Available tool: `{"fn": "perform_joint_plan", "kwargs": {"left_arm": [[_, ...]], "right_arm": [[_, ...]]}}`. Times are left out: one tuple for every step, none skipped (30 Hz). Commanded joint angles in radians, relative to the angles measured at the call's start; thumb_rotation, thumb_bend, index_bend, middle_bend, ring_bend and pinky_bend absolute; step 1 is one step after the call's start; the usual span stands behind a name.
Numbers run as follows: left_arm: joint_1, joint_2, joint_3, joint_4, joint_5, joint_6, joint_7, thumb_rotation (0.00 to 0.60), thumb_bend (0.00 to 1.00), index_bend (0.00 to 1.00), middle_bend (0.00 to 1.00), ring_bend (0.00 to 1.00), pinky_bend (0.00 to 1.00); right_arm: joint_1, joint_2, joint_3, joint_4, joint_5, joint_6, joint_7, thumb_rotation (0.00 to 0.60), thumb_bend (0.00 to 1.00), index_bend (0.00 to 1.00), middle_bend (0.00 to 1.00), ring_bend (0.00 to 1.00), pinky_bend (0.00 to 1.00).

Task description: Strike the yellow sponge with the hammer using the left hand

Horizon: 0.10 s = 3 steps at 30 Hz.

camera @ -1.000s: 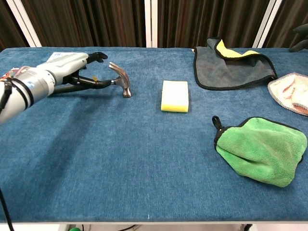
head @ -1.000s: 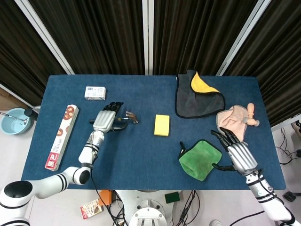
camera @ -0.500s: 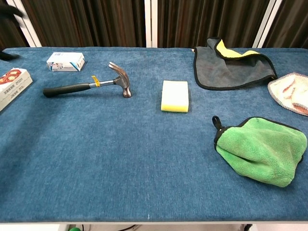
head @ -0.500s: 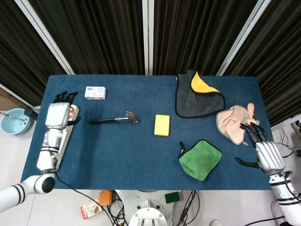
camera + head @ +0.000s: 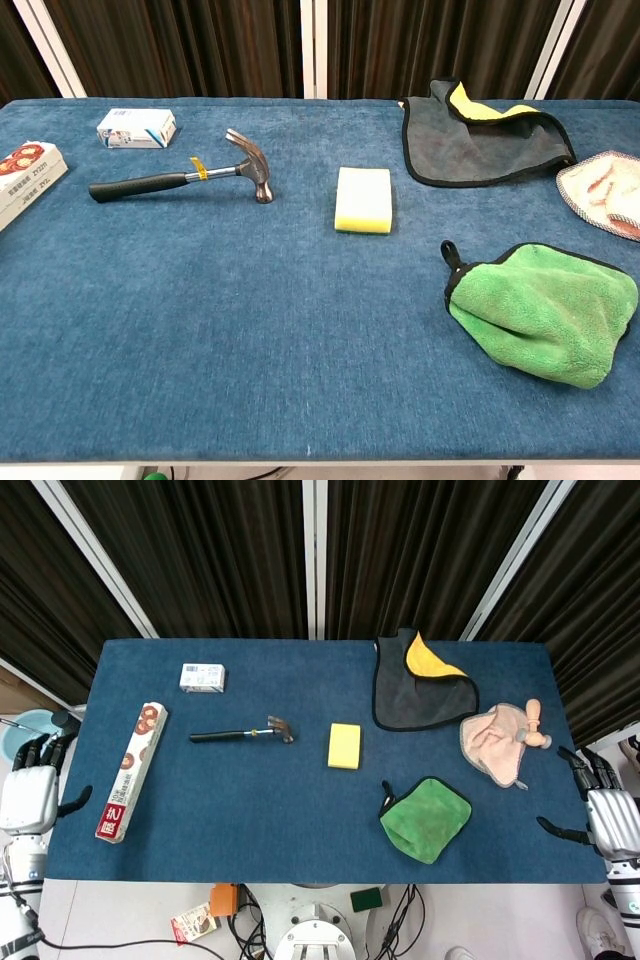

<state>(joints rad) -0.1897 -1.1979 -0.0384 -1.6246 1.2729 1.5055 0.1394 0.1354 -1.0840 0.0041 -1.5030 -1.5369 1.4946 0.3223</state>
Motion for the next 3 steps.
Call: {"fn": "perform_joint_plan", "kwargs": {"left_arm": [[0.037, 0.01, 0.044, -0.031, 0.041, 0.017, -0.003, 0.6, 0.21, 0.15, 0.2, 0.09, 0.11], [0.048, 0.008, 0.052, -0.033, 0.055, 0.026, -0.007, 0.6, 0.2, 0.15, 0.2, 0.09, 0.11], [0.055, 0.005, 0.057, -0.031, 0.067, 0.03, -0.015, 0.6, 0.2, 0.15, 0.2, 0.09, 0.11]], "right_arm": [[-0.012, -0.018, -0.003, 0.025, 0.002, -0.002, 0.019, 0.6, 0.05, 0.0, 0.11, 0.0, 0.07], [-0.014, -0.022, -0.004, 0.032, -0.002, 0.0, 0.023, 0.6, 0.06, 0.0, 0.12, 0.0, 0.07], [-0.015, -0.025, -0.004, 0.037, -0.008, 0.003, 0.025, 0.6, 0.06, 0.0, 0.12, 0.0, 0.07]]}}
